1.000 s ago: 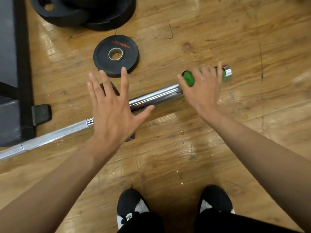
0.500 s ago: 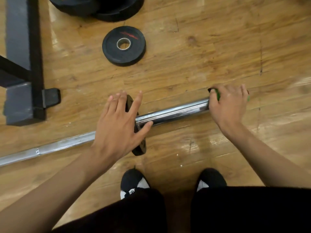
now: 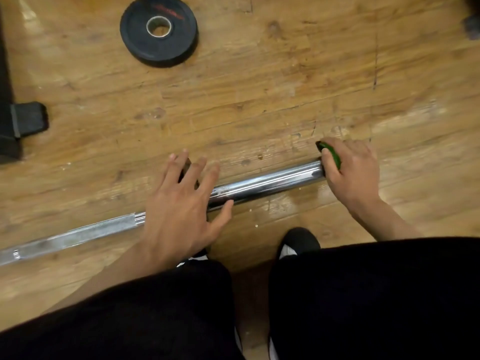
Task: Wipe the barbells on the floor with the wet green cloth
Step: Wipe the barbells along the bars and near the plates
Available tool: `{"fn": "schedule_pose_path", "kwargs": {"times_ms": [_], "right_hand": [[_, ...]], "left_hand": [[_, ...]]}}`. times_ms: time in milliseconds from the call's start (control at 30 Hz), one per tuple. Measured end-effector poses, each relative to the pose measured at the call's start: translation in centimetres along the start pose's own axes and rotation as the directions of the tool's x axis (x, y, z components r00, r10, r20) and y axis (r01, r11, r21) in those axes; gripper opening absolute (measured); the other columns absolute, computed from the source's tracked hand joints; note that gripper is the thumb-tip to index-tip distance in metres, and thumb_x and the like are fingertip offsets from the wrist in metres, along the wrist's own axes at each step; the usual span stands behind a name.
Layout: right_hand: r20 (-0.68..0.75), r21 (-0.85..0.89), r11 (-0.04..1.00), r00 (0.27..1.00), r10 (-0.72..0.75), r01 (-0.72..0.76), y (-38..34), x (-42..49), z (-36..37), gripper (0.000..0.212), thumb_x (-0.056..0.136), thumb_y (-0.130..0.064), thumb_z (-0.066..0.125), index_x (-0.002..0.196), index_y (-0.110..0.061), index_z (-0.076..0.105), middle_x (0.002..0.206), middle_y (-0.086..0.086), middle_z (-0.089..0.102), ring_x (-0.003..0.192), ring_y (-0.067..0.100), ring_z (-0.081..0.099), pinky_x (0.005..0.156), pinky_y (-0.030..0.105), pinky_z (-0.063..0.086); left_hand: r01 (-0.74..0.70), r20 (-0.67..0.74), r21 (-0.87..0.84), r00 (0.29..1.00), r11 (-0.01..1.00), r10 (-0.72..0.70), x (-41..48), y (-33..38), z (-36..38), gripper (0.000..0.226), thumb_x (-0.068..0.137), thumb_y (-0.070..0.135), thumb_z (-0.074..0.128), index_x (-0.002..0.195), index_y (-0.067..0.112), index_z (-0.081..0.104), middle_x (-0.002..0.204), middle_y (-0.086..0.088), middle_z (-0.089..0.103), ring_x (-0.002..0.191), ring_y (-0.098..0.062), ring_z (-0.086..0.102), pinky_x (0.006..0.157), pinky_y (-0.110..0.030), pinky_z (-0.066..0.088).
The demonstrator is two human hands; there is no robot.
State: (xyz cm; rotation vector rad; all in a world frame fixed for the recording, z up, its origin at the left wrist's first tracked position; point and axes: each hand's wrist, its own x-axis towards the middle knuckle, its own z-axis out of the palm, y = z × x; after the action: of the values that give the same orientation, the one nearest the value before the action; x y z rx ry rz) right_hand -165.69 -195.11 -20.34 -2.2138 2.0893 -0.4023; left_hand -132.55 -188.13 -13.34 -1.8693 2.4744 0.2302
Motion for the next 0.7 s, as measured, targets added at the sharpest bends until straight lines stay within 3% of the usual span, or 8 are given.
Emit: {"fn": "schedule_pose_path", "kwargs": {"times_ms": [100,167,267,367,567,633,700], "right_hand": [[0.01,-0.044,0.996,0.997,0.08,-0.079,-4.6,-1.3,0.5,0.036,0.1,-0.037,0.048,0.116,-0.018,0.074,0.089,0.011,0.073,0.086,0.029,0.062,0.091,0.041,0.039],[0.091,-0.012,0.997,0.993,-0.073,0.075,-8.8,-2.7,1.0,0.039,0.102,-0.043,0.044,0.121,-0.023,0.072,0.093,0.007,0.074,0.089,0.026,0.064,0.09,0.039,0.037],[0.16,0.044,0.94,0.927,-0.34,0.337,-11.6,-4.0,1.5,0.043,0.106,-0.048,0.039,0.132,-0.025,0.065,0.101,0.006,0.072,0.094,0.029,0.064,0.089,0.042,0.04],[0.165,0.031,0.901,0.887,-0.432,0.433,-8.7,-3.1,0.8,0.047,0.108,-0.05,0.035,0.137,-0.024,0.06,0.1,0.004,0.07,0.093,0.027,0.064,0.09,0.042,0.042],[-0.006,0.013,0.994,0.994,-0.11,0.11,-0.4,-1.1,0.0,0.044,0.108,-0.042,0.041,0.131,-0.015,0.066,0.094,0.009,0.068,0.09,0.029,0.057,0.091,0.042,0.036],[-0.037,0.011,0.998,0.997,0.062,-0.062,-2.7,-0.6,0.7,0.042,0.106,-0.041,0.043,0.128,-0.017,0.069,0.098,0.01,0.071,0.095,0.027,0.056,0.097,0.043,0.036],[-0.027,0.024,0.998,0.998,0.059,-0.058,-7.3,-1.2,1.8,0.04,0.106,-0.041,0.044,0.128,-0.019,0.069,0.103,0.007,0.071,0.1,0.023,0.054,0.1,0.042,0.035]], "left_hand": [[-0.044,-0.053,0.0,0.998,0.999,0.044,-1.3,0.9,0.6,0.068,0.097,0.058,0.047,0.14,0.007,0.061,0.14,-0.016,0.064,0.142,-0.044,0.046,0.123,-0.056,0.029],[-0.062,-0.056,0.009,0.996,0.998,0.062,-1.6,1.2,0.6,0.07,0.096,0.06,0.045,0.141,0.008,0.06,0.141,-0.015,0.063,0.141,-0.042,0.048,0.123,-0.055,0.03],[-0.065,-0.055,0.011,0.996,0.998,0.066,-1.2,0.9,0.5,0.071,0.094,0.059,0.046,0.141,0.007,0.059,0.145,-0.018,0.059,0.141,-0.041,0.048,0.122,-0.053,0.032],[-0.04,-0.03,-0.008,0.999,0.999,0.04,-0.7,0.4,0.2,0.071,0.095,0.058,0.044,0.143,0.008,0.057,0.151,-0.019,0.054,0.145,-0.039,0.045,0.121,-0.051,0.031],[0.005,-0.096,-0.165,0.995,0.986,-0.021,0.9,-0.4,0.2,0.059,0.092,0.051,0.051,0.132,0.01,0.066,0.135,-0.01,0.067,0.133,-0.033,0.057,0.114,-0.049,0.04],[0.016,-0.117,-0.238,0.992,0.971,-0.045,1.8,-0.9,0.2,0.055,0.09,0.05,0.053,0.126,0.011,0.071,0.13,-0.005,0.07,0.125,-0.03,0.062,0.11,-0.046,0.043],[0.032,-0.093,-0.315,0.994,0.949,-0.065,2.9,-1.5,-0.2,0.057,0.089,0.052,0.052,0.125,0.012,0.071,0.131,-0.005,0.069,0.122,-0.029,0.061,0.106,-0.045,0.044]]}}
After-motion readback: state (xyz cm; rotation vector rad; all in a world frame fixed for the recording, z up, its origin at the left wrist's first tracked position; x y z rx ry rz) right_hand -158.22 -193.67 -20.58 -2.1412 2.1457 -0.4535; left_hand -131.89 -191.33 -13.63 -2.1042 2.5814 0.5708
